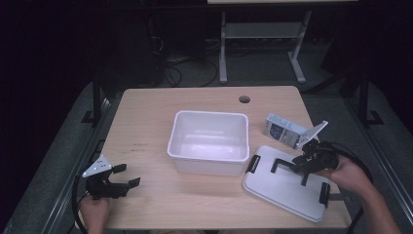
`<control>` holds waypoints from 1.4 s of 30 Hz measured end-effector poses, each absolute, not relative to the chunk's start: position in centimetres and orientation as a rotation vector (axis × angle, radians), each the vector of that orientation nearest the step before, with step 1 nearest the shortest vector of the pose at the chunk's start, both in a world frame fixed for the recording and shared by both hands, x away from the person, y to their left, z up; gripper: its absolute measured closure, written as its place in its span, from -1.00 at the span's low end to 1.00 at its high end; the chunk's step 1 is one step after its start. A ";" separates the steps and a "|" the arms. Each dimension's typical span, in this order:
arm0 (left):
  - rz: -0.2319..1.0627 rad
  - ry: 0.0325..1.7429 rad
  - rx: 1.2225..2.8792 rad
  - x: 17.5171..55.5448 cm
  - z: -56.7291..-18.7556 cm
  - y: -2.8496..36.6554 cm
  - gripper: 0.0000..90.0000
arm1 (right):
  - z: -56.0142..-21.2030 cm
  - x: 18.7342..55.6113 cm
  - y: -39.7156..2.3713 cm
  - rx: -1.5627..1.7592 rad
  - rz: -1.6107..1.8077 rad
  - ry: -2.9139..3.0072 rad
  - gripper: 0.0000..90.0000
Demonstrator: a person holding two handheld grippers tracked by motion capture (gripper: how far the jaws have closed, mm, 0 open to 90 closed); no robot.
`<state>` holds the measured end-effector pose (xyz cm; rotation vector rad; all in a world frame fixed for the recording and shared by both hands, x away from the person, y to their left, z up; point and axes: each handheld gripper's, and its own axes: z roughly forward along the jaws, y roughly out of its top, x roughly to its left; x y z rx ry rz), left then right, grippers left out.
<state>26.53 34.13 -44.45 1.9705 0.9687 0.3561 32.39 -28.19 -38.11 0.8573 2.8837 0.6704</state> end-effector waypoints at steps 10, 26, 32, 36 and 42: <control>0.356 0.969 1.970 26.5 -44.5 34.2 -0.65 | -37.5 32.9 -28.2 0.867 0.667 2.859 0.38; 0.354 0.978 1.966 26.6 -44.5 34.4 -0.65 | -35.8 34.6 -28.4 0.881 0.631 2.832 0.34; 0.356 0.982 1.964 26.7 -44.6 34.4 -0.65 | -35.2 35.4 -28.4 0.882 0.629 2.823 0.32; 0.357 0.982 1.964 26.7 -44.6 34.4 -0.65 | -35.0 35.7 -28.4 0.888 0.629 2.819 0.31; 0.358 0.980 1.964 26.7 -44.6 34.3 -0.65 | -34.8 36.1 -28.4 0.891 0.621 2.816 0.30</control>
